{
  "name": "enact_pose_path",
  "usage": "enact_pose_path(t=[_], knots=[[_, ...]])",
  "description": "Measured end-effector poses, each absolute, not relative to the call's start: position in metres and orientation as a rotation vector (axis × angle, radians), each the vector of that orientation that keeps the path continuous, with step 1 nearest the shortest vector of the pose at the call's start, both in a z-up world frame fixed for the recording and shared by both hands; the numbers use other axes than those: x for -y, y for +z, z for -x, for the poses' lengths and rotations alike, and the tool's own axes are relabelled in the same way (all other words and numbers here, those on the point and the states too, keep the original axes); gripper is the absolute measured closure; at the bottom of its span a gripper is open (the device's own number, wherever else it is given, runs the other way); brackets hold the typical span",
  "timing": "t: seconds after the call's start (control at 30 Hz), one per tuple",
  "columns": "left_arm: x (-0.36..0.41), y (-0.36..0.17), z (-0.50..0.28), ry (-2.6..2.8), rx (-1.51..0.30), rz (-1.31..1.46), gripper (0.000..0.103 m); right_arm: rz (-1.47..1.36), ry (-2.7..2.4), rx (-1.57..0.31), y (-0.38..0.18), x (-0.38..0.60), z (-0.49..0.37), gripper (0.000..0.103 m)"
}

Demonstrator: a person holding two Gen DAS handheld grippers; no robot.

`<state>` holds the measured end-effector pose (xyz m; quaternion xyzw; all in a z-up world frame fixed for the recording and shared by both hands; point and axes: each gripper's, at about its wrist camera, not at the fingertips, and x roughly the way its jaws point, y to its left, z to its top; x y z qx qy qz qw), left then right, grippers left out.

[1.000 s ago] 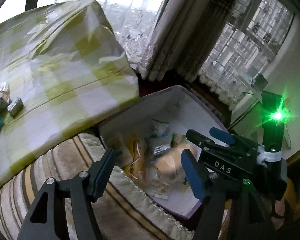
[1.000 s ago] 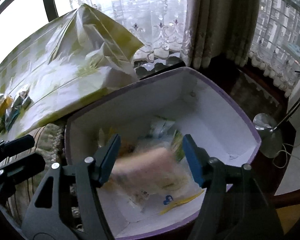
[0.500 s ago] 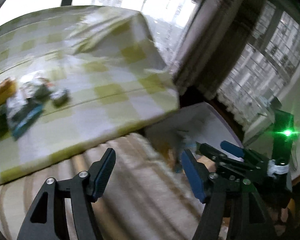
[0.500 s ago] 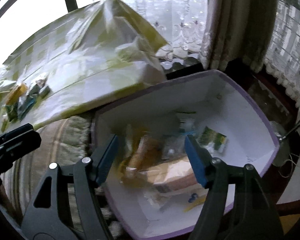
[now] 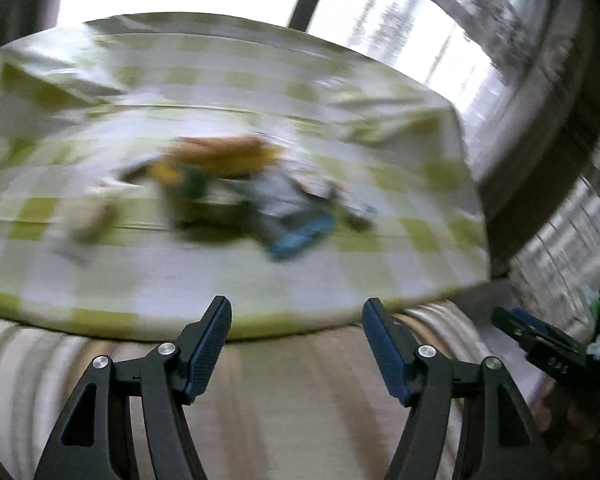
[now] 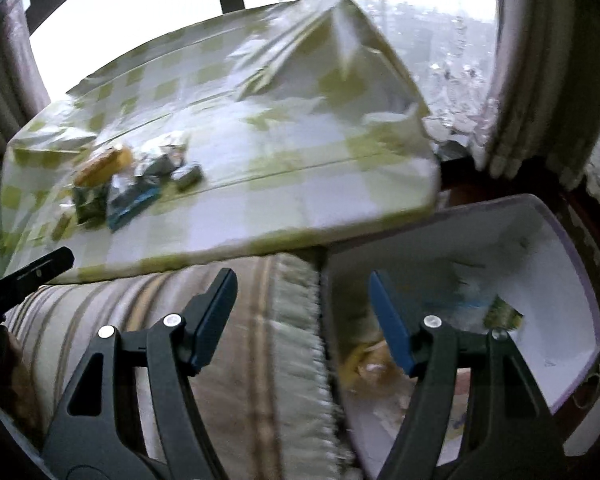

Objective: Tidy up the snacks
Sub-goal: 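Move both tools back over the remaining snacks on the table, then grasp the small white-blue packet with the right tool while the left tool grasps the clear biscuit bag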

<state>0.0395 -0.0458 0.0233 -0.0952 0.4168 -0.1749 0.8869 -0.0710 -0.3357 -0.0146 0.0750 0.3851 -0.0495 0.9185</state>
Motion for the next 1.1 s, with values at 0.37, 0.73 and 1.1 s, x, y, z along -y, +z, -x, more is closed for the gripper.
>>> enact_pose_path(t=[0.37,0.73,1.1], knots=[[-0.053,0.019,-0.077,-0.114,-0.830,0.274,0.034,-0.019,-0.029,-0.821,-0.022,0.284,0.024,0.032],[-0.055,0.009,-0.131,-0.095,-0.890,0.143,0.030,0.051,0.014,-0.821,-0.023,0.258,-0.021,0.032],[-0.048,-0.014,-0.160,-0.120,-0.956,0.045,0.045,0.077,0.056,-0.832,-0.030,0.244,-0.066,0.033]])
